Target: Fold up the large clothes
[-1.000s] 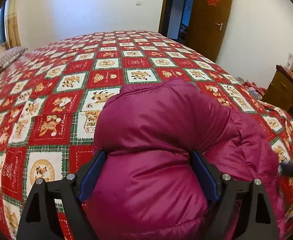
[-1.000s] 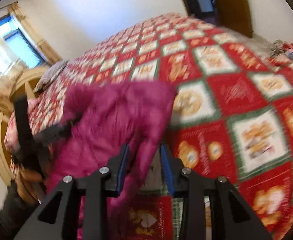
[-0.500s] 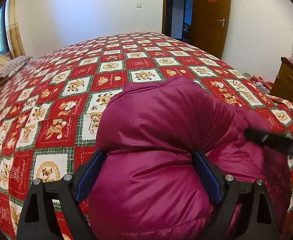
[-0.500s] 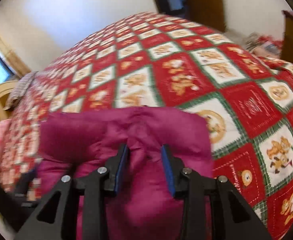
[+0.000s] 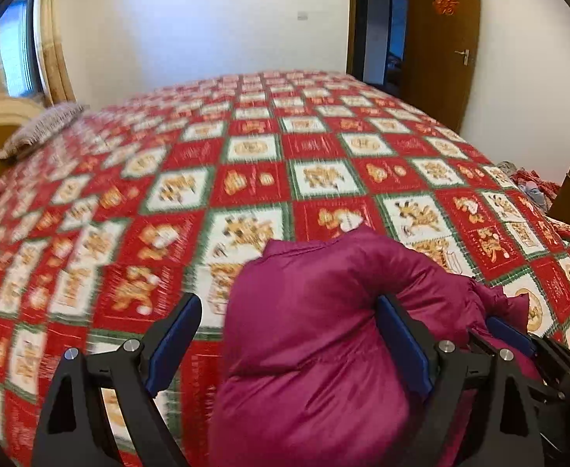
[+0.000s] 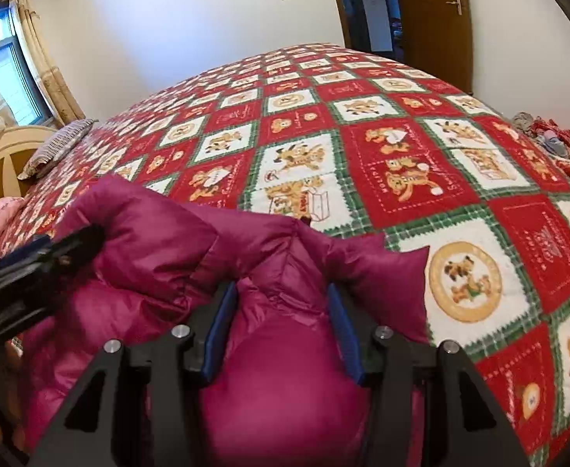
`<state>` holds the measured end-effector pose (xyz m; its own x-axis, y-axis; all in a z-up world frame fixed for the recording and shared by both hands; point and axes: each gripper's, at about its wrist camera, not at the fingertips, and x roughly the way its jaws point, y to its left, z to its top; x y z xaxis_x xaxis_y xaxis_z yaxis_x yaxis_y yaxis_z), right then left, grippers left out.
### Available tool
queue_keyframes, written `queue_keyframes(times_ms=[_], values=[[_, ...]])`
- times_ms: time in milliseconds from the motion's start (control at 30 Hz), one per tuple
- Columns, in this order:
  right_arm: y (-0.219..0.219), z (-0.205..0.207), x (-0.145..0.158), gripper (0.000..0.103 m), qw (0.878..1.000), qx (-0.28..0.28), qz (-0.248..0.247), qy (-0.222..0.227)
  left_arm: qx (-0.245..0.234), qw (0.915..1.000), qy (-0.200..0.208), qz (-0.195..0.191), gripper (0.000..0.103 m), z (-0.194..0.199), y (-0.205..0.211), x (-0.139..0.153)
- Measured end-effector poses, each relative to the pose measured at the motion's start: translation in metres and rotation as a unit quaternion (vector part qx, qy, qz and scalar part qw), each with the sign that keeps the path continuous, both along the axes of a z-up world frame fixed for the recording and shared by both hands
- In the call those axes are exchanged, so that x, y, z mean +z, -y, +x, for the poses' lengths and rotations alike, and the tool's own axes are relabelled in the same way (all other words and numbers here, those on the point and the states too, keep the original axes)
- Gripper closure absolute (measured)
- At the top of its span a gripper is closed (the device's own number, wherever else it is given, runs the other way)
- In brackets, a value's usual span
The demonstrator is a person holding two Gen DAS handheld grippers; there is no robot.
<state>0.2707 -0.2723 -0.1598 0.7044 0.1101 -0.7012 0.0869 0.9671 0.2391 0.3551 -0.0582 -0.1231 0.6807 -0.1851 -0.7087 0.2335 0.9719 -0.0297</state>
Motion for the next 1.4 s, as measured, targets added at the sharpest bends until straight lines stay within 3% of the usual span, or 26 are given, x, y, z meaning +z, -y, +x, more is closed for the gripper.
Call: queue_keyframes(times_ms=[200,333,467,633,733,967,1200,1400], values=[[-0.006,0.001,-0.003,0.049,1.0,-0.007,-0.018,0.01,0.0,0.9986,-0.046,-0.028,0.006,0.016,0.001,-0.026],[-0.002,0.006,-0.006,0.049,1.0,-0.003,-0.003,0.015,0.0,0.9963,-0.072,-0.046,0.004,0.024,0.002,-0.039],[-0.002,0.005,-0.007,0.049,1.0,-0.006,-0.002,0.023,0.003,0.998,-0.06,-0.022,0.002,0.022,0.01,-0.042],[0.001,0.004,-0.005,0.05,1.0,-0.002,0.008,0.013,0.001,0.9977,-0.062,-0.024,0.002,0.021,0.007,-0.041],[0.001,-0.008,0.002,0.05,1.0,-0.008,-0.014,0.0,-0.003,0.9982,-0.058,-0.015,0.002,0.019,0.008,-0.039],[0.018,-0.043,0.005,0.037,1.0,-0.028,-0.014,0.001,-0.008,0.9986,-0.052,-0.004,0.002,0.018,0.01,-0.037],[0.013,-0.033,-0.011,0.033,0.998,-0.011,-0.054,0.023,-0.003,0.999,-0.04,0.022,0.002,0.014,0.014,-0.034],[0.016,-0.032,-0.011,0.032,0.998,-0.007,-0.052,0.029,0.0,0.9976,-0.025,0.065,0.002,-0.004,0.014,-0.019]])
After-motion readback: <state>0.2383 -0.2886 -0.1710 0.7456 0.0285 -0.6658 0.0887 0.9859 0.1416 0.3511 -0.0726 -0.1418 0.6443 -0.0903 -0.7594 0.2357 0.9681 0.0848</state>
